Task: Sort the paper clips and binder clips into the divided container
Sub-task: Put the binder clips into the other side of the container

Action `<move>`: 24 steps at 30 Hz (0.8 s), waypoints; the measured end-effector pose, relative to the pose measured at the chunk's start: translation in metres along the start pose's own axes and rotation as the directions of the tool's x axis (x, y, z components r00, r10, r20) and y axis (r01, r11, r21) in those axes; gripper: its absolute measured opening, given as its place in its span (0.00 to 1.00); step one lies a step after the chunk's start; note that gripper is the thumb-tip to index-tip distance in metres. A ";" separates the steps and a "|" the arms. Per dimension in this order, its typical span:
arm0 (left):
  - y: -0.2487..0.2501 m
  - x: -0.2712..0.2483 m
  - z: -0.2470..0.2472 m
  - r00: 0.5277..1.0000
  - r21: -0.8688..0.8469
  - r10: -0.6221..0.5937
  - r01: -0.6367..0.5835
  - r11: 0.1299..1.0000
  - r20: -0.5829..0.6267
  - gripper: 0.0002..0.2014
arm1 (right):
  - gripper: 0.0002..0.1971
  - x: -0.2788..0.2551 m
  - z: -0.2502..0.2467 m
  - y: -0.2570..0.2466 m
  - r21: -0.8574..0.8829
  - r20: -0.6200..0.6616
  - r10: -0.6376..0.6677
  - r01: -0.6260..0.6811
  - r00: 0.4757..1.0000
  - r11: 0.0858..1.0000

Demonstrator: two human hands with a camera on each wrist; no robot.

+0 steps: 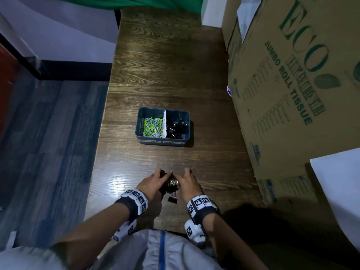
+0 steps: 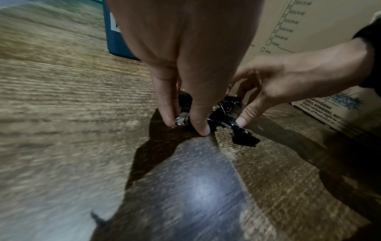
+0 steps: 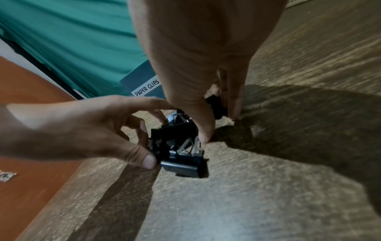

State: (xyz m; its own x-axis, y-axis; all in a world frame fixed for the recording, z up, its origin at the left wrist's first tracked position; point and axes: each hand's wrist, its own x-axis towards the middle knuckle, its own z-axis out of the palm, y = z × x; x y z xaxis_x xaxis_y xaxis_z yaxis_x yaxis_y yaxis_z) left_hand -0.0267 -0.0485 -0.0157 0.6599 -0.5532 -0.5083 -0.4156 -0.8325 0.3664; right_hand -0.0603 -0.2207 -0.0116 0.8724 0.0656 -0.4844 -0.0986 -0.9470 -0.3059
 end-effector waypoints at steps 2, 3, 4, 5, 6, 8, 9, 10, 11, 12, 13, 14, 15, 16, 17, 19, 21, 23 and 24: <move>0.003 0.002 -0.003 0.999 0.027 -0.001 0.002 1.000 -0.033 0.44 | 0.36 0.001 -0.003 -0.002 0.018 -0.023 -0.025 0.025 0.999 1.000; 0.005 0.004 -0.003 0.999 0.037 -0.002 0.004 0.999 -0.038 0.42 | 0.34 0.001 -0.004 -0.003 0.020 -0.028 -0.026 0.027 0.999 0.999; 0.006 0.005 -0.004 0.999 0.050 -0.003 0.005 0.999 -0.037 0.40 | 0.33 0.002 -0.005 -0.004 0.024 -0.031 -0.020 0.021 0.999 0.999; 0.008 0.005 -0.005 1.000 0.067 -0.006 0.007 0.998 -0.027 0.39 | 0.32 0.002 -0.007 -0.005 0.030 -0.031 -0.004 0.005 1.000 1.000; 0.008 0.005 -0.005 1.000 0.083 -0.010 0.012 0.996 -0.022 0.37 | 0.31 0.002 -0.008 -0.006 0.037 -0.033 0.015 -0.014 0.999 0.999; 0.007 0.004 -0.007 0.999 0.090 -0.028 0.031 0.995 -0.027 0.34 | 0.29 0.003 -0.010 -0.004 0.052 -0.039 0.056 -0.054 0.998 0.997; 0.007 0.004 -0.008 0.999 0.084 -0.039 0.041 0.996 -0.031 0.32 | 0.27 0.003 -0.011 -0.002 0.071 -0.040 0.071 -0.068 0.997 0.995; 0.006 0.004 -0.008 0.998 0.072 -0.051 0.053 0.996 -0.035 0.30 | 0.25 0.003 -0.011 0.000 0.098 -0.044 0.080 -0.076 0.996 0.992; 0.005 0.004 -0.008 0.997 0.055 -0.063 0.065 0.996 -0.040 0.29 | 0.22 0.003 -0.012 0.001 0.121 -0.045 0.091 -0.085 0.995 0.989; 0.004 0.005 -0.008 0.996 0.038 -0.076 0.078 0.996 -0.050 0.27 | 0.17 0.002 -0.014 0.002 0.136 -0.047 0.107 -0.099 0.993 0.986; 0.003 0.006 -0.007 0.994 0.022 -0.091 0.093 0.995 -0.059 0.26 | 0.13 0.001 -0.017 0.002 0.151 -0.051 0.131 -0.122 0.990 0.981; 0.002 0.007 -0.007 0.992 0.007 -0.105 0.106 0.994 -0.069 0.25 | 0.10 0.001 -0.018 0.003 0.170 -0.061 0.156 -0.144 0.986 0.975; 0.002 0.007 -0.007 0.990 -0.006 -0.116 0.116 0.993 -0.079 0.24 | 0.08 0.000 -0.020 0.005 0.189 -0.064 0.182 -0.167 0.981 0.968; 0.002 0.008 -0.007 0.989 -0.014 -0.121 0.120 0.993 -0.091 0.22 | 0.07 -0.001 -0.022 0.007 0.207 -0.065 0.204 -0.186 0.977 0.960; 0.002 0.008 -0.008 0.988 -0.013 -0.119 0.118 0.993 -0.103 0.21 | 0.07 -0.002 -0.025 0.008 0.221 -0.067 0.224 -0.204 0.972 0.954; 0.001 0.008 -0.008 0.985 -0.008 -0.110 0.109 0.994 -0.134 0.18 | 0.08 -0.003 -0.031 0.009 0.258 -0.092 0.254 -0.223 0.963 0.940; -0.001 0.006 -0.008 0.979 -0.047 -0.109 0.102 0.994 -0.171 0.16 | 0.07 -0.001 -0.042 0.005 0.337 -0.131 0.274 -0.217 0.953 0.916; -0.002 0.004 -0.009 0.971 -0.087 -0.120 0.104 0.991 -0.208 0.15 | 0.07 0.005 -0.060 -0.001 0.396 -0.181 0.280 -0.190 0.943 0.898; -0.003 0.003 -0.010 0.967 -0.103 -0.128 0.108 0.989 -0.219 0.15 | 0.07 0.009 -0.071 -0.004 0.411 -0.213 0.266 -0.161 0.940 0.897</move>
State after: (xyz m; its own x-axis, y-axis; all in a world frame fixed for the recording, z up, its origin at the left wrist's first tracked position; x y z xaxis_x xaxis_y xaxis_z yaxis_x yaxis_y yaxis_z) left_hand -0.0176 -0.0479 -0.0108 0.8286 -0.4217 -0.3683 -0.2753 -0.8796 0.3878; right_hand -0.0181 -0.2384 0.0438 0.8959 -0.2571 -0.3623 -0.4255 -0.7311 -0.5333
